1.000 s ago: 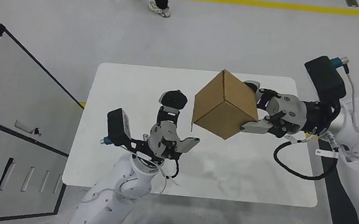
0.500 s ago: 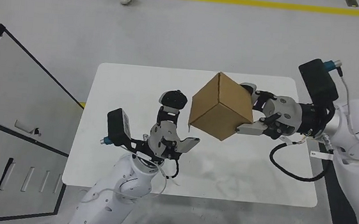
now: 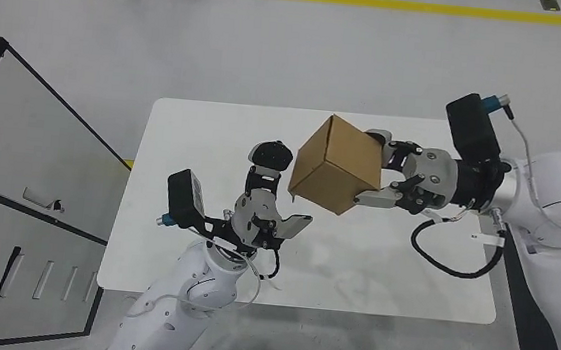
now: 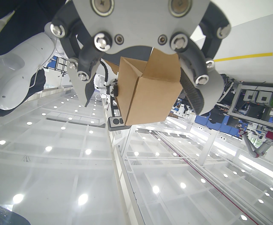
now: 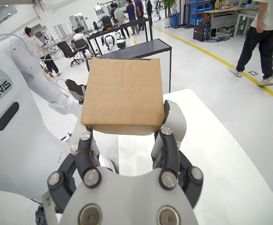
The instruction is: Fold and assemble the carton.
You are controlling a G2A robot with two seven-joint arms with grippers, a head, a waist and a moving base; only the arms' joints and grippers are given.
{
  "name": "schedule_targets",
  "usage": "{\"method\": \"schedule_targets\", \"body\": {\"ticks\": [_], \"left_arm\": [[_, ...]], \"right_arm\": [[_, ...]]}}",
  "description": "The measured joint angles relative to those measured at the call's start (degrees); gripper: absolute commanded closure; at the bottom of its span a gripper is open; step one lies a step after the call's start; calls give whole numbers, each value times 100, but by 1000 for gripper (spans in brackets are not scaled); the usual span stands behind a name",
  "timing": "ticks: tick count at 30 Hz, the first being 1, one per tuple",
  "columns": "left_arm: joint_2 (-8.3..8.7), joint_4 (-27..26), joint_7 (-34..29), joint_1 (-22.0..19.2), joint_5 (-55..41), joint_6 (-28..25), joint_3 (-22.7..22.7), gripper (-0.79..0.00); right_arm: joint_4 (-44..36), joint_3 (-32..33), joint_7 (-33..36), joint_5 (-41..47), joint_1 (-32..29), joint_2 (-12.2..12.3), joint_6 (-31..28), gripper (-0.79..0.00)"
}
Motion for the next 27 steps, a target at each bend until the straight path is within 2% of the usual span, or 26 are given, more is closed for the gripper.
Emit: {"method": "schedule_targets", "body": {"ticks": [27], "left_arm": [[0, 0, 0, 0, 0, 0, 0, -785]], "right_arm": [[94, -63, -75, -338, 83, 15, 180, 0]]}}
